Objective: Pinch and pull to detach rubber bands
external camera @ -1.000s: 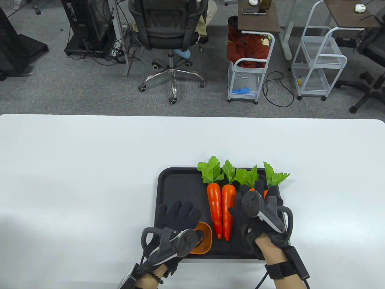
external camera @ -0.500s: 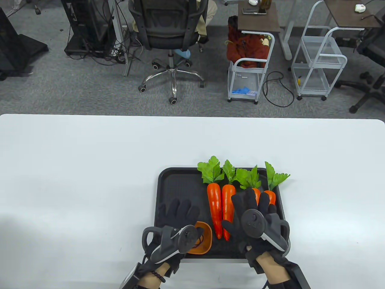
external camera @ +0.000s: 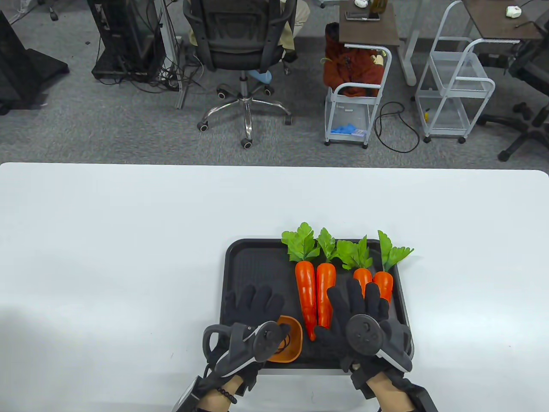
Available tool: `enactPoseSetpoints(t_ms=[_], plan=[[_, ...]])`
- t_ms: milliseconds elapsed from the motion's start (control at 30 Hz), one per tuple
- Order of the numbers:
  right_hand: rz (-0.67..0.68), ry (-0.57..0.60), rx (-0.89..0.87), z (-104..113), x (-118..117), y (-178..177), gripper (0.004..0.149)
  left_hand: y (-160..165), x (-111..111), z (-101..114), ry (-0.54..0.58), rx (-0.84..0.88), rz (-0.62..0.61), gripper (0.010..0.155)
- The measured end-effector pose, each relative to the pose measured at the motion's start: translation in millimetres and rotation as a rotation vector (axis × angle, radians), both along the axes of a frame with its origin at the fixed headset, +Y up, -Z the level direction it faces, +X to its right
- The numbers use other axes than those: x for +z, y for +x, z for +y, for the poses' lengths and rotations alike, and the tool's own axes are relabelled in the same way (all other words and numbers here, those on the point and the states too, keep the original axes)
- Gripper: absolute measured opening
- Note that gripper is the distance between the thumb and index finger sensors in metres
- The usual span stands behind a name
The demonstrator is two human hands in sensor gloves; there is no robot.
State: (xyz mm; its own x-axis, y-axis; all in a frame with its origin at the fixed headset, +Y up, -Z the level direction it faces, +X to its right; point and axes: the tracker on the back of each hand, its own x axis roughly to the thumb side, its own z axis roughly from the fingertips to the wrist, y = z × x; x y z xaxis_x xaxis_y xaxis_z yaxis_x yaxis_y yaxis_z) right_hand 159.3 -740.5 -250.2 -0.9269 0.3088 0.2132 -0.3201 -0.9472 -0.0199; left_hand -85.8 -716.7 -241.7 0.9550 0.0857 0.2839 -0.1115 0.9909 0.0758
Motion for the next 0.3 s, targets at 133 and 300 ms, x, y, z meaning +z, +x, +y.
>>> enactPoseSetpoints(t_ms=[133, 300], plan=[[0.004, 0.007, 0.007, -0.1, 0.6, -0.7, 0.089, -1.9, 1.4, 0.9, 0.005, 0.005, 0.001, 0.064], [0.005, 0.022, -0.01, 1.0, 1.8, 0.7, 0.09, -3.2, 3.3, 2.0, 0.017, 0.014, 0.001, 0.064]])
